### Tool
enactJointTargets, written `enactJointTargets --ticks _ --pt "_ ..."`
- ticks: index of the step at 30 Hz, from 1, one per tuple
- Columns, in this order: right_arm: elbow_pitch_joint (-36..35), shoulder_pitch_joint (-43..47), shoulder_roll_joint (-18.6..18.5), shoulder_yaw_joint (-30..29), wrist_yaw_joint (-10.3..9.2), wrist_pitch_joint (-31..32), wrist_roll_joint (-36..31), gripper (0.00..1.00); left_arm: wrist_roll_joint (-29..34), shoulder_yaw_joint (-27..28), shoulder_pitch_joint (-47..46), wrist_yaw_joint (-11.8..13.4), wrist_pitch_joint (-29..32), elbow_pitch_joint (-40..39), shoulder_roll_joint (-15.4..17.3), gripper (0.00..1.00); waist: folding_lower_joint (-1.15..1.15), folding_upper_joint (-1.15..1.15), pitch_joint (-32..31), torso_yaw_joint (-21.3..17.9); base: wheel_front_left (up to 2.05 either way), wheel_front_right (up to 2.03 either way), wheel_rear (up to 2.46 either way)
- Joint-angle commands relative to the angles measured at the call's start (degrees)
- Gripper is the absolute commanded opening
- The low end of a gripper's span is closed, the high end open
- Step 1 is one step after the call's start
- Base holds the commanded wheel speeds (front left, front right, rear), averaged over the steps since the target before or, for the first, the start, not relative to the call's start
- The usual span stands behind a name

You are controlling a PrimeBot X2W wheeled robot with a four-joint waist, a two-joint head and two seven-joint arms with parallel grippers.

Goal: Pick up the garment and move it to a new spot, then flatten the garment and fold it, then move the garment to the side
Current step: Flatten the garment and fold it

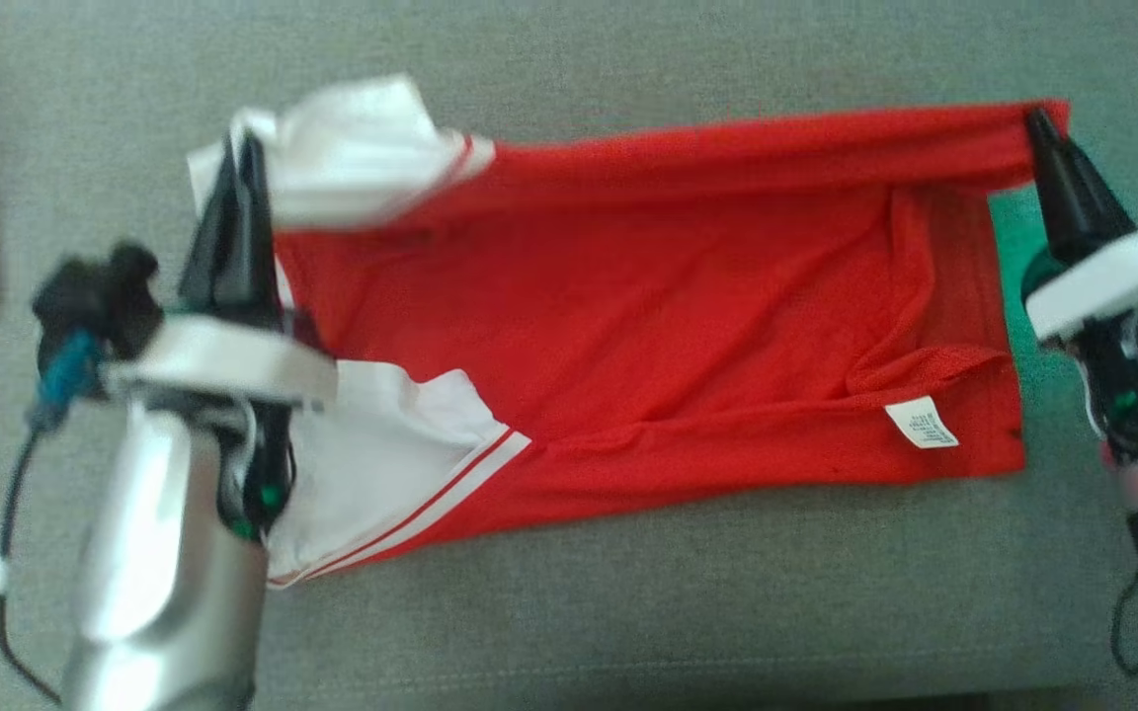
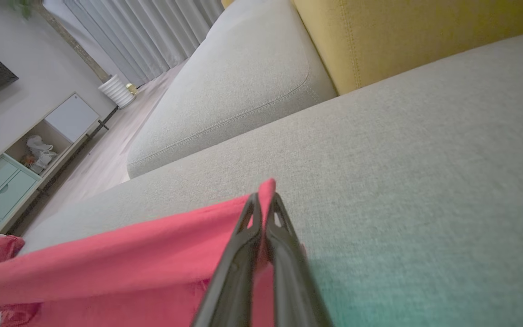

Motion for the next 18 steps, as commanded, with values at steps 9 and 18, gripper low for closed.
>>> enactJointTargets --ticks 9,18 --pt "-9.64 14.78 1.30 -4.49 0.42 1.49 -2.64 0.00 -1.19 0.71 12.26 0.02 -0.66 -1.60 0.39 0.00 0.00 0.00 -2.97 0.68 0.00 0.00 0.00" --pt "-17.72 25.18 7.06 -10.02 0.42 3.83 -11.90 0.54 -3.42 0.14 15.22 -0.65 0.47 4.86 0.11 0.18 0.00 0.00 -4.19 0.53 0.00 0.00 0.00"
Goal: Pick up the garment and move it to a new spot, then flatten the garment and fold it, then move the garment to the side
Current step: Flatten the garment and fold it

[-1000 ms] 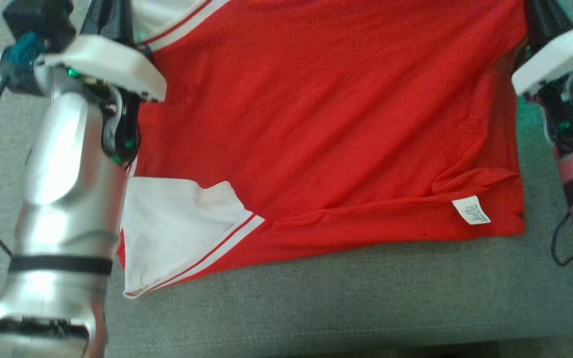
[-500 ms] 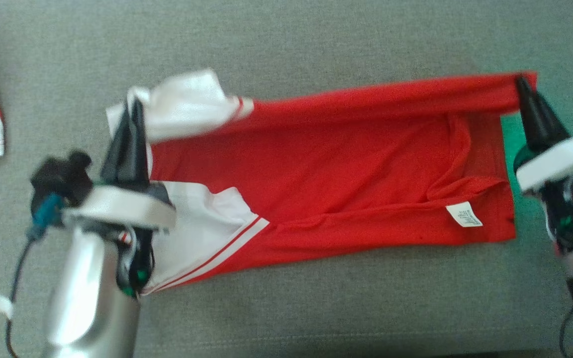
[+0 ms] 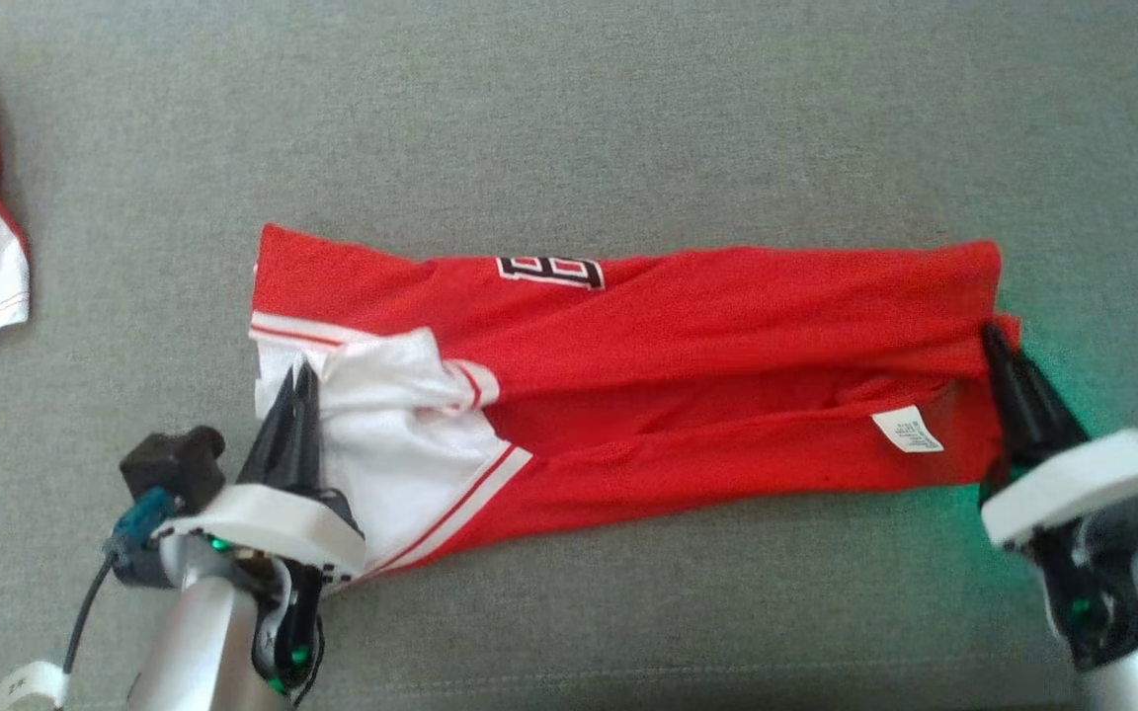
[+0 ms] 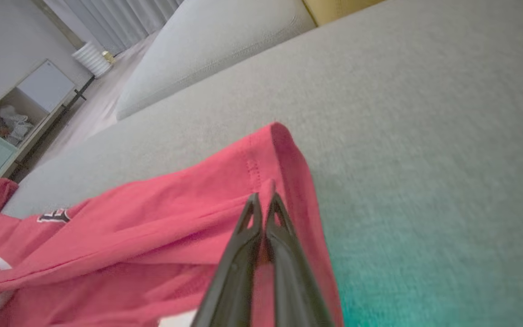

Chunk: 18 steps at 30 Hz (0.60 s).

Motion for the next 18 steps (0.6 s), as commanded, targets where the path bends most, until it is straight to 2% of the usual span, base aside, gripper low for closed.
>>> enactJointTargets --ticks 1,2,9,14,18 --pt "-2.55 1.95 0.24 -0.35 0.42 0.57 -1.63 1.00 -0.37 1.68 0.75 -0.05 0.19 -0.22 0.81 0.55 0.00 0.00 -0.22 0.03 0.00 0.00 0.00" --pt "-3.10 2.75 0.91 -0.90 0.42 0.74 -2.72 1.00 -0.49 1.70 0.86 0.05 0.20 0.31 0.80 1.00 0.00 0.00 -0.33 0.00 0.00 0.00 0.00" --pt "-8.43 6.02 4.88 -3.32 0.42 -1.07 -9.49 1.00 0.80 1.45 1.97 1.47 -0.55 -0.29 0.97 1.00 0.00 0.00 -1.68 -0.04 0.00 0.00 0.00" --pt "-12.73 6.32 5.71 -3.31 0.42 -4.08 -13.61 1.00 3.77 1.41 3.68 3.19 -1.04 -6.53 1.46 1.00 0.00 0.00 -2.95 0.01 0.00 0.00 0.00" --pt "-16.10 5.90 6.17 -3.50 0.42 -6.56 -17.92 1.00 6.45 2.32 5.63 4.75 -1.11 -15.29 1.42 1.00 0.00 0.00 -4.28 0.19 0.00 0.00 0.00"
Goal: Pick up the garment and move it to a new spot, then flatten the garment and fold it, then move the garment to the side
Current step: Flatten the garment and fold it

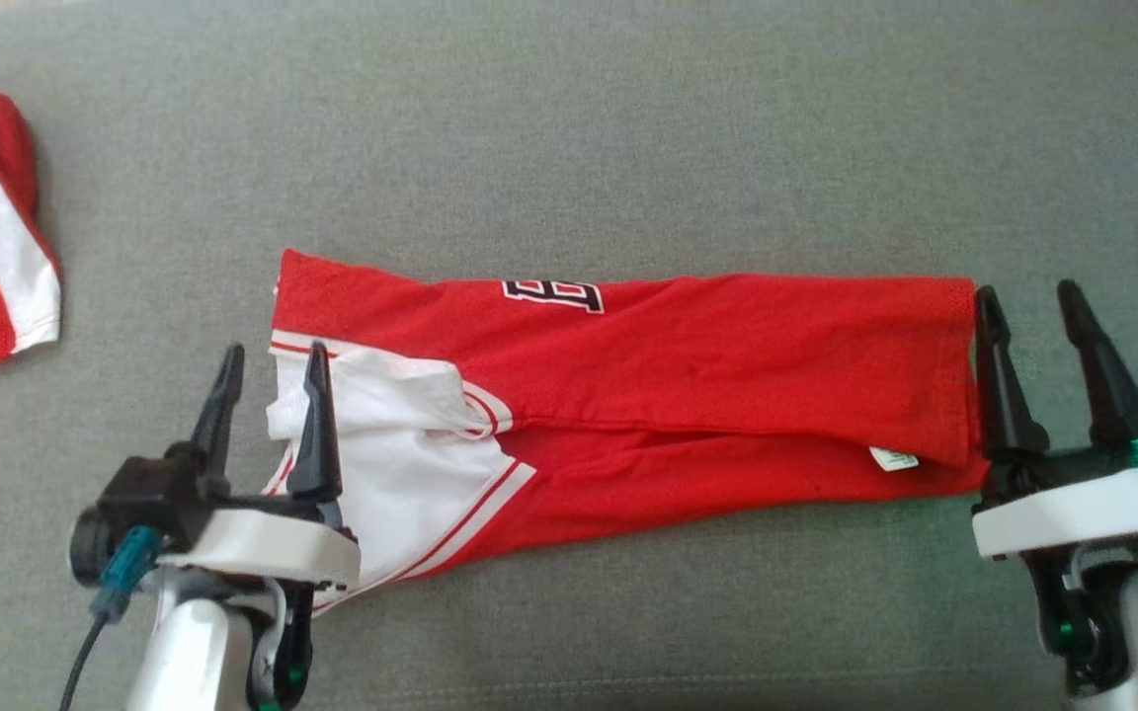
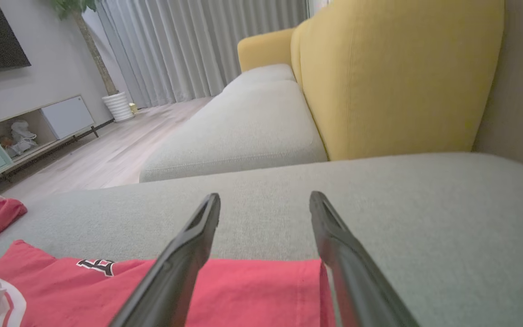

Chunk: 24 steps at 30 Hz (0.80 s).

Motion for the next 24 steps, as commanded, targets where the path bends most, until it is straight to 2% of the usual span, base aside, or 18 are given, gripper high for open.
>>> enactJointTargets --ticks 1,9,18,24 --pt "-2.39 -0.15 -0.39 0.91 0.42 -0.64 -0.85 1.00 0.65 2.19 -0.41 0.26 -0.69 -2.69 1.12 1.00 0.00 0.00 -0.50 0.14 0.00 0.00 0.00" --pt "-3.99 1.65 0.28 2.08 0.42 -1.32 -5.38 1.00 4.18 2.10 3.11 1.08 -0.70 -10.70 1.52 1.00 0.00 0.00 -4.12 0.31 0.00 0.00 0.00" --pt "-4.09 4.45 1.11 2.70 0.42 -0.40 -6.15 1.00 3.59 1.84 5.62 0.92 0.09 -8.16 2.07 1.00 0.00 0.00 -6.64 -0.17 0.00 0.00 0.00" --pt "-4.26 4.80 1.29 2.08 0.42 0.49 -6.39 1.00 3.93 1.60 5.64 1.85 0.48 -7.31 2.11 1.00 0.00 0.00 -7.06 -0.05 0.00 0.00 0.00"
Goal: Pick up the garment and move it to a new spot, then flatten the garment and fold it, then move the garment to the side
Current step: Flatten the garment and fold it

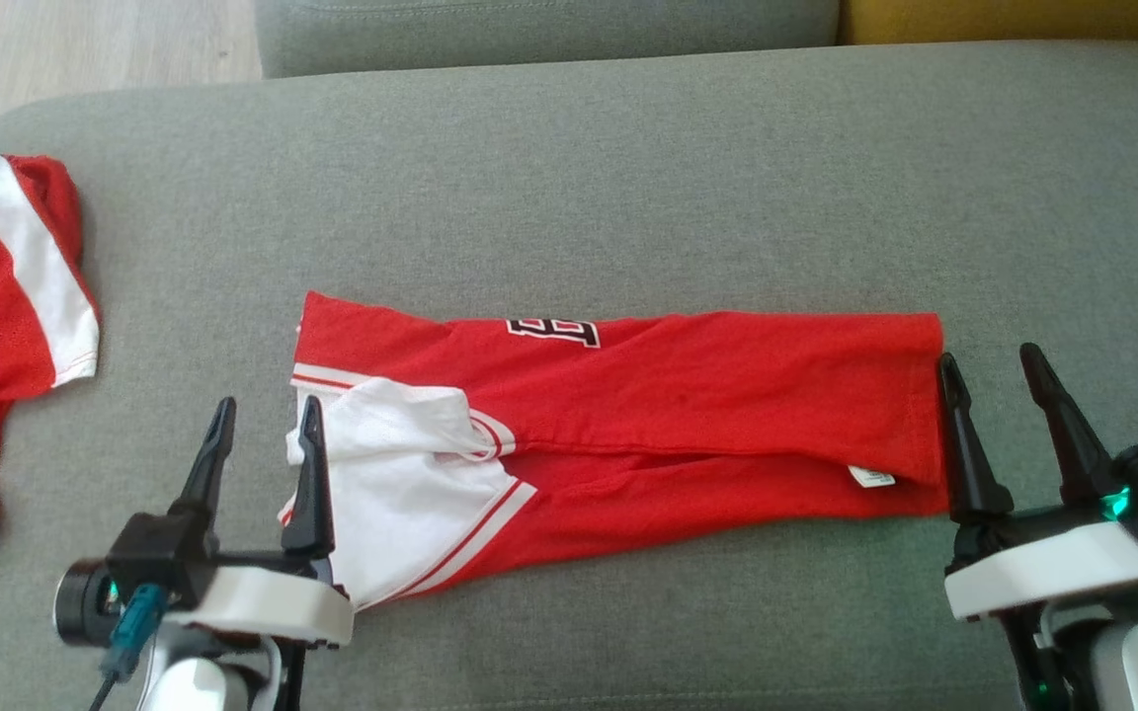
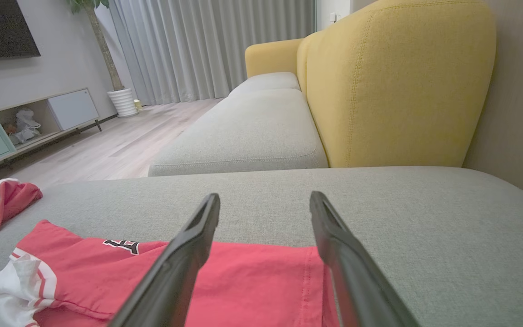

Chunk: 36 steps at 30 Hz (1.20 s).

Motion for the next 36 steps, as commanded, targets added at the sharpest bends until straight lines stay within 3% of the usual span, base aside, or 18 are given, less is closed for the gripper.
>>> enactJointTargets --ticks 1,16,24,30,36 --pt "-2.23 -0.77 -0.42 0.93 0.42 0.17 -0.43 1.00 0.11 1.71 -0.90 0.38 -0.08 -1.58 0.83 1.00 0.00 0.00 -0.08 0.02 0.00 0.00 0.00" --pt "-0.59 -2.39 -1.09 1.80 0.42 1.21 -0.30 1.00 -0.03 0.75 -1.97 0.91 0.05 -0.84 0.97 1.00 0.00 0.00 0.98 0.33 0.00 0.00 0.00" --pt "12.26 -10.60 -4.23 1.01 0.42 2.04 0.27 1.00 -0.32 -0.69 -5.06 0.52 -0.29 -0.20 0.38 1.00 0.00 0.00 4.13 0.74 0.00 0.00 0.00" --pt "20.89 -14.02 -4.23 -1.24 0.42 7.63 0.39 1.00 -0.18 -1.87 -7.95 0.26 -0.71 0.78 -0.08 1.00 0.00 0.00 7.18 1.30 0.00 0.00 0.00" --pt "22.81 -15.03 -2.15 -2.54 0.42 15.89 1.64 1.00 -0.22 -1.86 -9.85 0.30 -1.04 1.54 -0.21 1.00 0.00 0.00 9.59 1.01 0.00 0.00 0.00"
